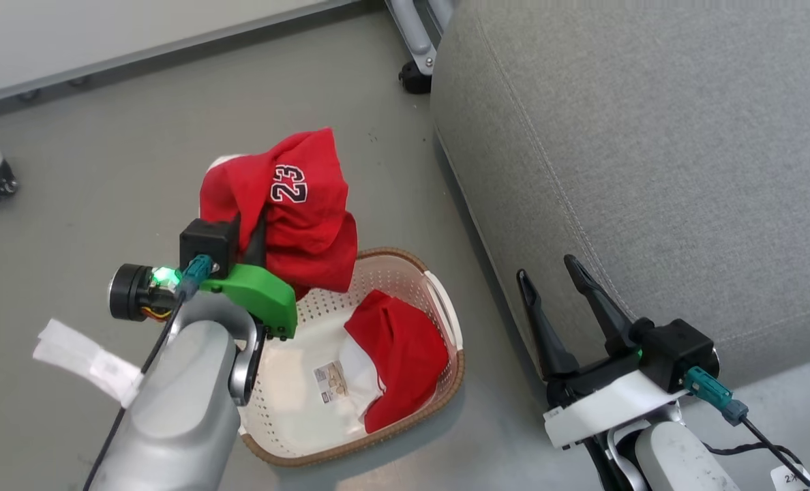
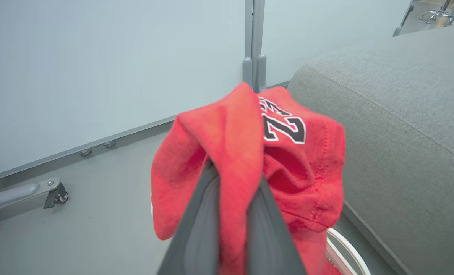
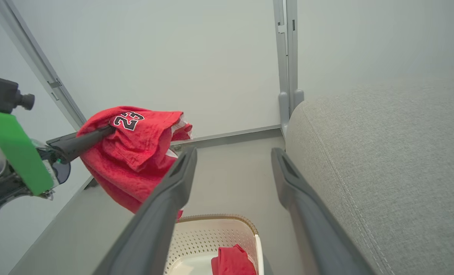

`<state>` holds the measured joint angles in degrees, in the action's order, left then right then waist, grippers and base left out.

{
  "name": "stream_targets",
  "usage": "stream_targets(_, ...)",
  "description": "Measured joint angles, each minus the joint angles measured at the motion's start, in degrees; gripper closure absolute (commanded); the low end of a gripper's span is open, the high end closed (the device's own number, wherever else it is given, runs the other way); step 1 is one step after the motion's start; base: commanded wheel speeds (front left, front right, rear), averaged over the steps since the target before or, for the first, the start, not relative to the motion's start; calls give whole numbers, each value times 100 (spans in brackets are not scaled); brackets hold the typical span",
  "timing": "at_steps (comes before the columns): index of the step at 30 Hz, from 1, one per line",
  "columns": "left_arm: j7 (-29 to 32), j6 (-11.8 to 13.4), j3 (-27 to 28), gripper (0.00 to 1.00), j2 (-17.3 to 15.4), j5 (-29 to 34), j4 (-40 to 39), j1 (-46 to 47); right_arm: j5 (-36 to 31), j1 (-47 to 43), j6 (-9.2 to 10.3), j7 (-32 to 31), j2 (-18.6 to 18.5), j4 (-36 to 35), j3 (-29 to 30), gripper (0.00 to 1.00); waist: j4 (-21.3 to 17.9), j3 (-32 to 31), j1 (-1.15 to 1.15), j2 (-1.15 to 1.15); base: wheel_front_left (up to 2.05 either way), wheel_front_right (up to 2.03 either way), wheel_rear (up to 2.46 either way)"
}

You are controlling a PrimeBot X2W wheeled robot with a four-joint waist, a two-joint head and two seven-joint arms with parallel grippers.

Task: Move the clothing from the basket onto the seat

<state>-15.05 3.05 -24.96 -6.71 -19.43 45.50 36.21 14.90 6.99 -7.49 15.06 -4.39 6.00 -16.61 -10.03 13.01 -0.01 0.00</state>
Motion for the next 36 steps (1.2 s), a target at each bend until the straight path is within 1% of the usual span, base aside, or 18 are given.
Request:
stream_targets(1,1,66,97,100,-45,144,-466,-219,-1,-21,0,0,-11,-30,-23,0,37,-73,0,0,0,0,0)
stream_targets(3,-10,201,359,100,-49,209,-1191,-617,0,-86,0,1,-20,-64,-36,0,101,-199,0,0,0,0,0)
stream_targets(5,-9,205,545,100,-3,312,-1831,-1070,5,-175,0,0,-55,-96,-68,0,162,-336,0,0,0,0,0)
stream_targets(7,-8,174,723,100,45,391,-2288,-1396,20,-246,0,0,-82,-132,-136,0,207,-464,0,0,0,0,0)
stream_targets(9,-10,81,893,100,101,487,-2715,-1663,41,-320,0,0,-123,-156,-214,0,243,-591,0,0,0,0,0)
stream_targets(12,-10,-153,1182,100,211,527,-3268,-2055,85,-397,0,0,-186,-174,-288,0,287,-791,0,0,0,0,0)
stream_targets(16,-10,-504,1549,100,326,555,-4045,-2423,144,-444,0,0,-238,-254,-360,0,334,-1033,0,0,0,0,0)
stream_targets(17,-10,-623,1642,100,358,477,-4225,-2502,169,-448,0,0,-253,-279,-367,0,346,-1086,0,0,0,0,0)
stream_targets(19,-10,-814,1726,100,368,436,-4490,-2629,208,-468,0,0,-281,-318,-399,0,366,-1172,0,0,0,0,0)
stream_targets(22,-9,-967,1731,100,377,350,-4805,-2763,256,-504,0,0,-337,-378,-524,0,398,-1280,0,0,0,0,0)
stream_targets(26,-11,-1018,1637,100,379,112,-5137,-2816,268,-527,0,0,-364,-423,-625,0,416,-1356,0,0,0,0,0)
stream_targets(31,-10,-1040,1056,100,396,-24,-5497,-2826,303,-534,0,0,-393,-481,-689,0,399,-1358,0,0,0,0,0)
stream_targets(36,-10,-1043,552,100,324,-142,-5636,-2809,314,-543,0,0,-430,-512,-742,0,379,-1360,0,0,0,0,0)
